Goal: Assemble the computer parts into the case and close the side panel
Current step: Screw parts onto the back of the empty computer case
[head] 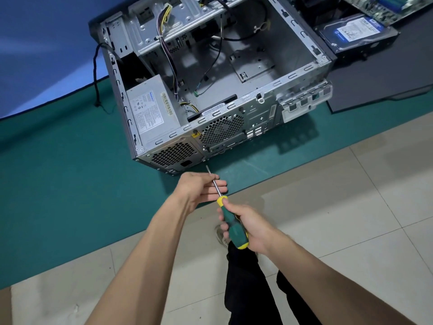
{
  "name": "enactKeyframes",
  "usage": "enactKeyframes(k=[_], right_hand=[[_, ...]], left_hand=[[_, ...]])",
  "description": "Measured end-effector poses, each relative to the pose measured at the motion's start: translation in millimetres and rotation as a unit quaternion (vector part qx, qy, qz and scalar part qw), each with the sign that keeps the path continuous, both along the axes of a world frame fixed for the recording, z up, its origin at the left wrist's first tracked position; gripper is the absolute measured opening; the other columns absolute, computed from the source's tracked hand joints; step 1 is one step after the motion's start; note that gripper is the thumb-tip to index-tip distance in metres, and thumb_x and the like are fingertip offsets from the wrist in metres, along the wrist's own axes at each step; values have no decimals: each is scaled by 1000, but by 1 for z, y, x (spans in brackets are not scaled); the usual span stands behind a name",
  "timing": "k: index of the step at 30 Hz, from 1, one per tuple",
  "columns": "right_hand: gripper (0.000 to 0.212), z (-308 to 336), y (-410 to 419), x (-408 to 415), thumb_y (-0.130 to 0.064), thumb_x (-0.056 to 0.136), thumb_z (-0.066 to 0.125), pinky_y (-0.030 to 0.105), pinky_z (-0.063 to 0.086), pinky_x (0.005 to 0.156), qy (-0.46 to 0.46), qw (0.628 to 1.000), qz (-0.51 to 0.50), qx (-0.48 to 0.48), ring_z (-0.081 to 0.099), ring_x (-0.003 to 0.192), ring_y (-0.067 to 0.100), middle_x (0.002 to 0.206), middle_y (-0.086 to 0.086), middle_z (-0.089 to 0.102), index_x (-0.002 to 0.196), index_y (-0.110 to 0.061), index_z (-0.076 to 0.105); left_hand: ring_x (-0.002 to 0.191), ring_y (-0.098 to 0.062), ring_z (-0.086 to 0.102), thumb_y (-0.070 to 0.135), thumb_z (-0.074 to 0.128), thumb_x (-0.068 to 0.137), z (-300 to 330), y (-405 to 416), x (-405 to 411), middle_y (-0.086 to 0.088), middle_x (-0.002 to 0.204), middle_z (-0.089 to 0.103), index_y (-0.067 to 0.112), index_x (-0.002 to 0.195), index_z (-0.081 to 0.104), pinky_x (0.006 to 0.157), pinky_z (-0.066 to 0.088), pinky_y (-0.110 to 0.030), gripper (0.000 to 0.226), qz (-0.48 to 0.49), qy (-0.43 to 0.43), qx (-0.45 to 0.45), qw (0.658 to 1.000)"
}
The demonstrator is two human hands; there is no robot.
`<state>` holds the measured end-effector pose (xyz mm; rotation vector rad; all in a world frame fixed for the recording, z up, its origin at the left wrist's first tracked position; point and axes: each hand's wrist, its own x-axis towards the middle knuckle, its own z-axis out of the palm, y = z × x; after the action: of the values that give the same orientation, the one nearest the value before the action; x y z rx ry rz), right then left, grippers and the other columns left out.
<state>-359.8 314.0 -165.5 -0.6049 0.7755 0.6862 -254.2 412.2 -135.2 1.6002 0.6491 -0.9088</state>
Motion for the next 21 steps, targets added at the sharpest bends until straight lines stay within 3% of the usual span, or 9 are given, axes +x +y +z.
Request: enactKeyframes(k=[2, 4, 6, 9, 10, 14, 16, 18, 21], right_hand=[[33, 1, -5, -1, -38, 91, 55, 23, 45, 46, 12, 997, 11, 73, 55, 50, 13, 66, 1, 62, 87, -7, 65], [40, 1, -7, -1, -44, 93, 53, 24, 46, 48, 18, 997, 21, 75, 59, 54, 16, 71, 4, 65, 93, -7, 68], [37, 3, -3, -2, -46, 88, 61, 27, 45, 50, 5, 999, 53, -6, 60, 57, 19, 75, 6, 65, 90, -10, 66], [30, -1, 4, -4, -36, 84, 70, 27, 42, 49, -23, 971, 75, -227, 53, 46, 14, 66, 3, 57, 76, -13, 53], [30, -3, 5, -4, -34, 86, 69, 26, 40, 47, -27, 969, 64, -238, 50, 43, 14, 64, 3, 55, 73, -13, 51], [36, 2, 1, -5, -42, 92, 56, 22, 40, 39, 28, 997, -13, 75, 47, 43, 13, 62, 2, 54, 76, -10, 64], [40, 3, 2, -3, -45, 92, 51, 21, 41, 41, 29, 993, -9, 116, 51, 44, 14, 61, 1, 57, 81, -10, 66], [41, 7, 6, 0, -51, 91, 52, 23, 44, 47, 19, 998, 41, 51, 57, 48, 16, 64, 1, 62, 84, -12, 64], [37, 13, 14, -2, -50, 86, 62, 33, 43, 55, -27, 978, 102, -181, 58, 50, 19, 65, 2, 57, 80, -16, 51]], left_hand=[[54, -20, 69, 3, 55, 91, 3, 2, 3, -11, 63, 70, -3, 87, 61, 52, 58, -28, 9, -4, 2, 6, 1000], [47, -18, 66, 2, 60, 88, 4, -2, 4, -11, 56, 68, -3, 82, 61, 47, 56, -26, 8, 6, -5, 43, 999], [40, -16, 62, 1, 63, 86, 2, -8, 4, -9, 49, 64, -3, 77, 60, 43, 54, -25, 11, 4, -15, 85, 996], [38, -15, 60, 3, 67, 84, -2, -11, 2, -12, 55, 64, -3, 78, 63, 42, 53, -23, 10, 11, -42, 113, 993], [39, -14, 60, 5, 67, 84, -2, -11, 0, -11, 56, 64, -2, 78, 63, 43, 53, -22, 10, 11, -47, 110, 993], [53, -14, 67, 13, 51, 96, 2, -3, -6, -7, 66, 71, 3, 84, 61, 53, 56, -23, 19, -37, 16, 8, 999], [62, -16, 70, 15, 44, 99, 5, 0, -5, -10, 81, 73, 2, 90, 61, 58, 57, -25, 23, -62, 44, -25, 997], [61, -17, 70, 15, 47, 98, 5, 1, -6, -11, 77, 73, 1, 90, 61, 60, 57, -28, 22, -55, 33, -13, 998], [55, -14, 68, 17, 53, 96, 3, 1, -10, -7, 66, 72, 3, 86, 61, 56, 56, -27, 19, -43, 7, 16, 999]])
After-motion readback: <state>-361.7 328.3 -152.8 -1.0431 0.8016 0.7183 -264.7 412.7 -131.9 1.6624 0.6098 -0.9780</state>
